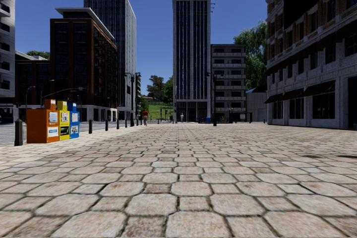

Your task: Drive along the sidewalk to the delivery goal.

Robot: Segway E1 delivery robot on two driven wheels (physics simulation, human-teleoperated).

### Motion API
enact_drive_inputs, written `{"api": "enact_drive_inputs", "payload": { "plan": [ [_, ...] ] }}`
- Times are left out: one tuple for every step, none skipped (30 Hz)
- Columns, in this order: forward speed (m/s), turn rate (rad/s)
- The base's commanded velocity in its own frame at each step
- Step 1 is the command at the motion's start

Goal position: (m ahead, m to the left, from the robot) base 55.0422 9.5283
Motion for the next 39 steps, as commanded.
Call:
{"api": "enact_drive_inputs", "payload": {
  "plan": [
    [2.0,0.0],
    [2.0,0.0],
    [2.0,0.0],
    [2.0,0.0],
    [2.0,0.0],
    [2.0,0.0],
    [2.0,0.0],
    [2.0,0.0],
    [2.0,0.0],
    [2.0,0.0],
    [2.0,0.0],
    [2.0,0.0],
    [2.0,0.0],
    [2.0,0.0],
    [2.0,0.0],
    [2.0,0.0],
    [2.0,0.0],
    [2.0,0.0],
    [2.0,0.0],
    [2.0,0.0],
    [2.0,0.0],
    [2.0,0.0],
    [2.0,0.0],
    [2.0,0.0],
    [2.0,0.0],
    [2.0,0.0],
    [2.0,0.0],
    [2.0,0.0],
    [2.0,0.0],
    [2.0,0.0],
    [2.0,0.0],
    [2.0,0.0],
    [2.0,0.0],
    [2.0,0.0],
    [2.0,0.0],
    [2.0,0.0],
    [2.0,0.0],
    [2.0,0.0],
    [2.0,0.0]
  ]
}}
